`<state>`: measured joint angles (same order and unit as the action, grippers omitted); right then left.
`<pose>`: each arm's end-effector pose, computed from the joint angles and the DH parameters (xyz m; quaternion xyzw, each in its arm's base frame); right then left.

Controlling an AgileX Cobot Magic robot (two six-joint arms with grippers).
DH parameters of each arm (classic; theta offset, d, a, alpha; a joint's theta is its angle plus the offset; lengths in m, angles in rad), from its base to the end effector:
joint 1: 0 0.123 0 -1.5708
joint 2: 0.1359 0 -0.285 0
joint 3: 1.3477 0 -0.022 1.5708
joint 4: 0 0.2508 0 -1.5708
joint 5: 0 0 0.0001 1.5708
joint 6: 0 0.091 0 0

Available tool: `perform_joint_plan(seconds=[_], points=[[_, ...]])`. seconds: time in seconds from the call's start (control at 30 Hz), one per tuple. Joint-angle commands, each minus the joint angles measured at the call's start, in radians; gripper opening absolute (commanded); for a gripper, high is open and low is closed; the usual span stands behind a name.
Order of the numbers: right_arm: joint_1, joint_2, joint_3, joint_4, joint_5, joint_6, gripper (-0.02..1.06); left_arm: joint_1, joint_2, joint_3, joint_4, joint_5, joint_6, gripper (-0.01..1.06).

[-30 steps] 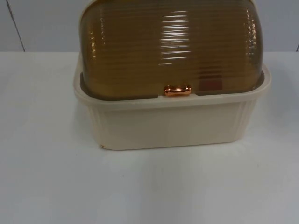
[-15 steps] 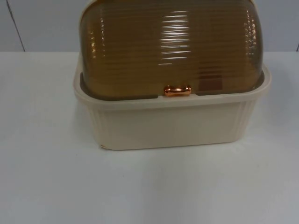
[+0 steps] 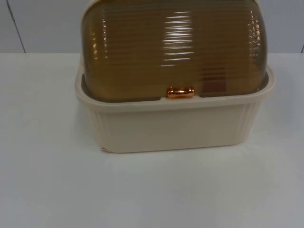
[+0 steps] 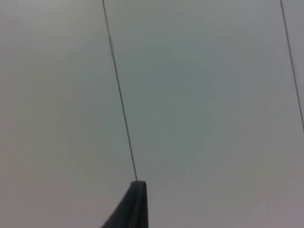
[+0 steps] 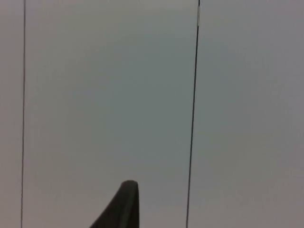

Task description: Open the box lid with the left hand, place the block into the box with the right hand, then close the box lid with the left hand.

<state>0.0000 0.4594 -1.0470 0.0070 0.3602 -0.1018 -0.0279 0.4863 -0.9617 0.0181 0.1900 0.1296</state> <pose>0.0327 0.0002 0.4847 -0.0290 0.5869 -0.0378 0.8083 0.0536 -0.0012 0.4745 0.0479 0.5618 0.0503 0.8243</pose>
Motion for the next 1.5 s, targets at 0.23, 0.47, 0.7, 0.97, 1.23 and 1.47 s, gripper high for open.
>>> perform_joint_plan(seconds=[0.23, 0.47, 0.7, 0.97, 1.23, 1.47], points=[[0.000, -0.180, -0.004, -0.007, 0.202, -0.048, 1.05, -0.006, -0.261, -0.003, 0.044, 0.162, -0.006, 1.05], [0.000, -0.360, -0.004, -0.001, 0.370, -0.048, 1.05, -0.006, -0.466, -0.003, 0.064, 0.280, -0.006, 1.05], [0.000, -0.459, -0.004, -0.007, 0.455, -0.048, 1.05, -0.006, -0.486, -0.028, 0.072, 0.457, -0.013, 1.05], [0.000, -0.459, 0.053, -0.001, 0.547, -0.026, 1.05, -0.006, -0.486, -0.026, 0.060, 0.602, -0.022, 1.05], [0.000, -0.459, 0.242, -0.001, 0.634, 0.042, 1.05, -0.006, -0.486, -0.009, 0.060, 0.863, -0.041, 1.05], [0.000, -0.459, 0.411, -0.001, 0.697, 0.064, 1.05, -0.006, -0.486, 0.106, 0.061, 0.913, -0.083, 1.05]])
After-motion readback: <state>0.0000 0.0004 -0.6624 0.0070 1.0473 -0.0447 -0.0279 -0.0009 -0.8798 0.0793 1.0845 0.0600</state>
